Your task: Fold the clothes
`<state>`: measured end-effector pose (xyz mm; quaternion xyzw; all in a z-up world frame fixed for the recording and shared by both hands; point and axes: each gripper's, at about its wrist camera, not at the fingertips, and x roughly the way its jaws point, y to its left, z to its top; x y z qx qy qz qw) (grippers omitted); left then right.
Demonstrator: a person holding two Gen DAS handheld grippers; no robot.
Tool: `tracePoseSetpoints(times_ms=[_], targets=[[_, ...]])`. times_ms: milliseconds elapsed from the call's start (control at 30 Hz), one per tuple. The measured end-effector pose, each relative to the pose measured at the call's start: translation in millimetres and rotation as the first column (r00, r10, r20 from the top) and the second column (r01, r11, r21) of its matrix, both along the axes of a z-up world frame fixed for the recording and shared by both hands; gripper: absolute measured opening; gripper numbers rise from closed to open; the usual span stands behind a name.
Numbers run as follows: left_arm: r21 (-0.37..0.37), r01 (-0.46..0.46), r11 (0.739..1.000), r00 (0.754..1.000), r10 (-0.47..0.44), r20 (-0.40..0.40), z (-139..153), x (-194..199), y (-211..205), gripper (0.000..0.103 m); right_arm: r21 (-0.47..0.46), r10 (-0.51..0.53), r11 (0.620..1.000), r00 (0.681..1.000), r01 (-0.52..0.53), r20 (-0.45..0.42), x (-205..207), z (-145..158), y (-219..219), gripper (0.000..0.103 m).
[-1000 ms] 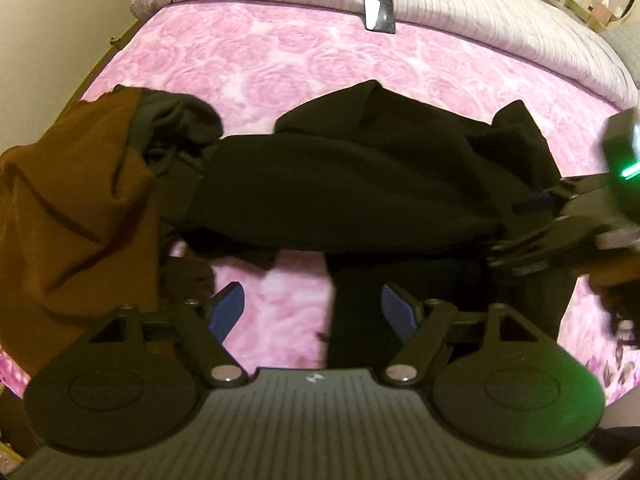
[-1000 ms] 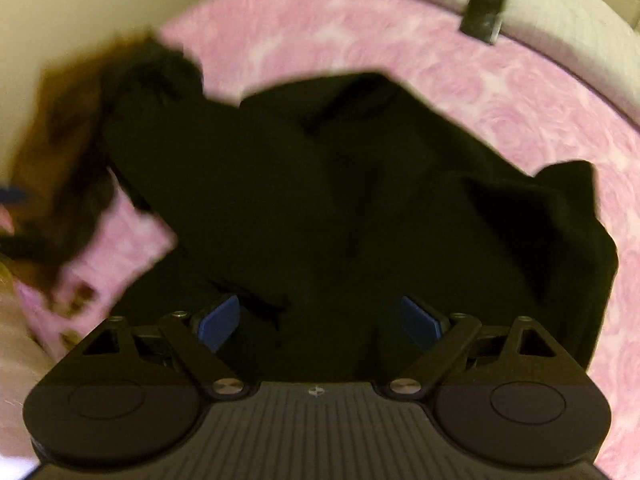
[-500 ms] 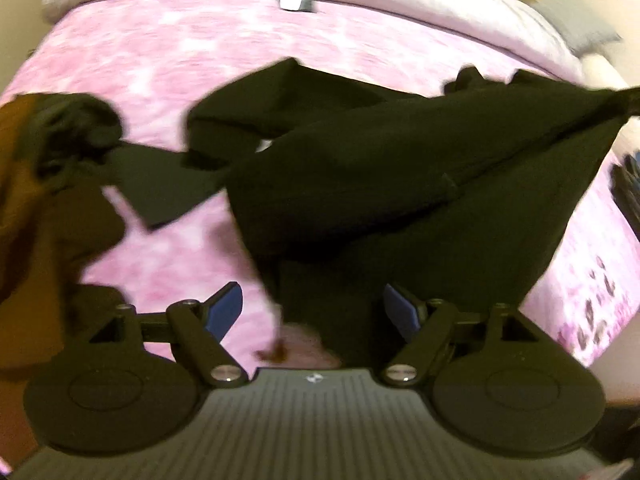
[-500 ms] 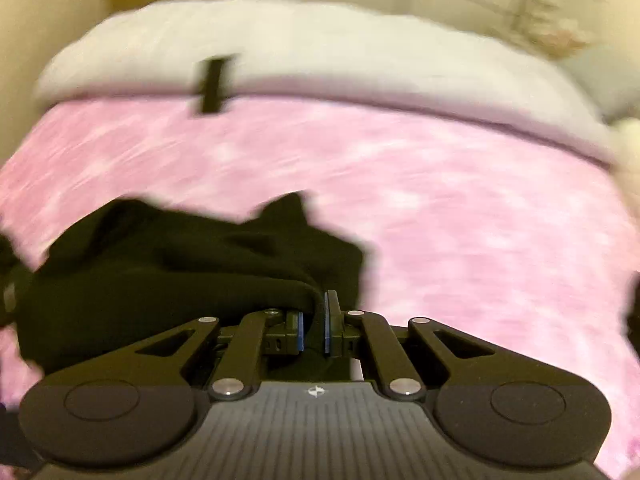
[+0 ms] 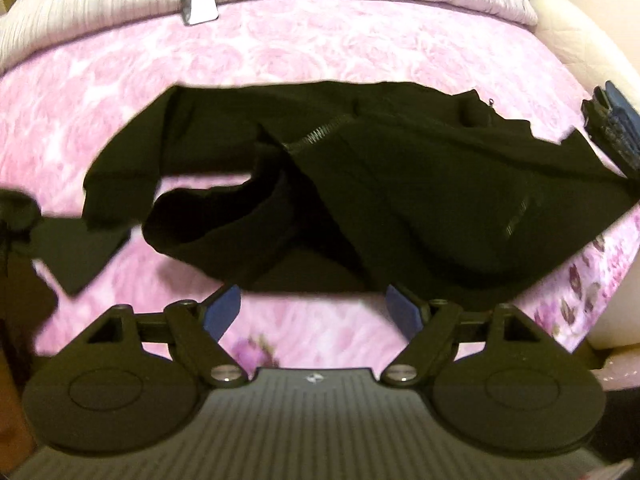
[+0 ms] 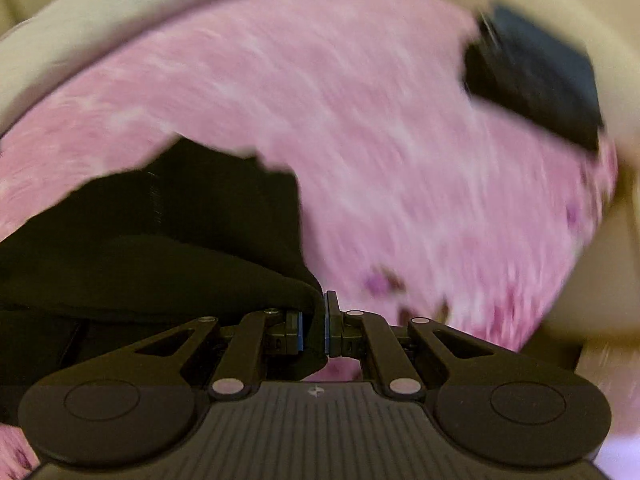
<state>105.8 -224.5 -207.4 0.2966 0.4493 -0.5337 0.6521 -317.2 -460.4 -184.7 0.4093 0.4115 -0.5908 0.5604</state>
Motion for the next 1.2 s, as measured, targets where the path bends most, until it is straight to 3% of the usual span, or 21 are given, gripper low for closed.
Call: tracePoseSetpoints(times_ms=[100,200,233,267,300,367,467,533,633,767,867,933,1033,1200], targets=[[0.015,0.064,0.998,0.996,-0.064,0.055,8,-8,-40,0.078,0.134,-0.155,0.98,0.985,0.145,0.07,-43,-35,16,0.006],[0.029,0.129,0.991,0.987,-0.131,0.096,13,-22,-83,0.08,0.287,-0.3,0.924,0.944,0.252,0.136,-78,-72,37,0.011],[0.031,0.15,0.988,0.983,-0.152,0.1,13,-26,-96,0.08,0.323,-0.326,0.909,0.933,0.265,0.151,-85,-81,41,0.016],[0.032,0.165,0.986,0.981,-0.168,0.098,11,-31,-108,0.082,0.358,-0.351,0.892,0.922,0.275,0.166,-92,-90,45,0.029],[0.034,0.179,0.983,0.979,-0.181,0.093,8,-37,-120,0.082,0.351,-0.338,0.898,0.927,0.265,0.165,-95,-91,46,0.036],[0.036,0.205,0.978,0.975,-0.207,0.081,2,-48,-142,0.082,0.308,-0.239,0.935,0.955,0.178,0.173,-91,-87,43,0.052],[0.077,0.245,0.966,0.963,-0.252,0.093,-17,-62,-168,0.082,0.229,-0.064,0.973,0.979,0.018,0.195,-88,-76,36,0.057],[0.118,0.274,0.955,0.952,-0.286,0.105,-30,-71,-180,0.082,0.178,0.074,0.978,0.982,-0.106,0.176,-80,-69,33,0.057],[0.203,0.319,0.926,0.93,-0.347,0.123,-51,-76,-166,0.082,0.102,0.282,0.949,0.949,-0.297,0.142,-61,-57,35,0.057],[0.264,0.358,0.896,0.921,-0.386,0.06,-72,-76,-127,0.082,0.012,0.406,0.913,0.909,-0.408,0.093,-27,-36,41,0.062],[0.22,0.315,0.923,0.942,-0.333,0.047,-65,-63,-102,0.082,-0.052,0.455,0.89,0.886,-0.452,0.089,2,-24,41,0.07],[0.185,0.278,0.942,0.956,-0.291,0.042,-59,-54,-85,0.082,-0.09,0.528,0.849,0.846,-0.521,0.075,31,-25,39,0.077],[0.117,0.221,0.968,0.971,-0.23,0.066,-43,-31,-73,0.082,-0.143,0.664,0.742,0.747,-0.655,0.024,87,-46,36,0.083],[0.047,0.19,0.981,0.974,-0.194,0.114,-23,11,-72,0.084,-0.092,0.803,0.568,0.576,-0.818,-0.152,164,-110,34,0.083]])
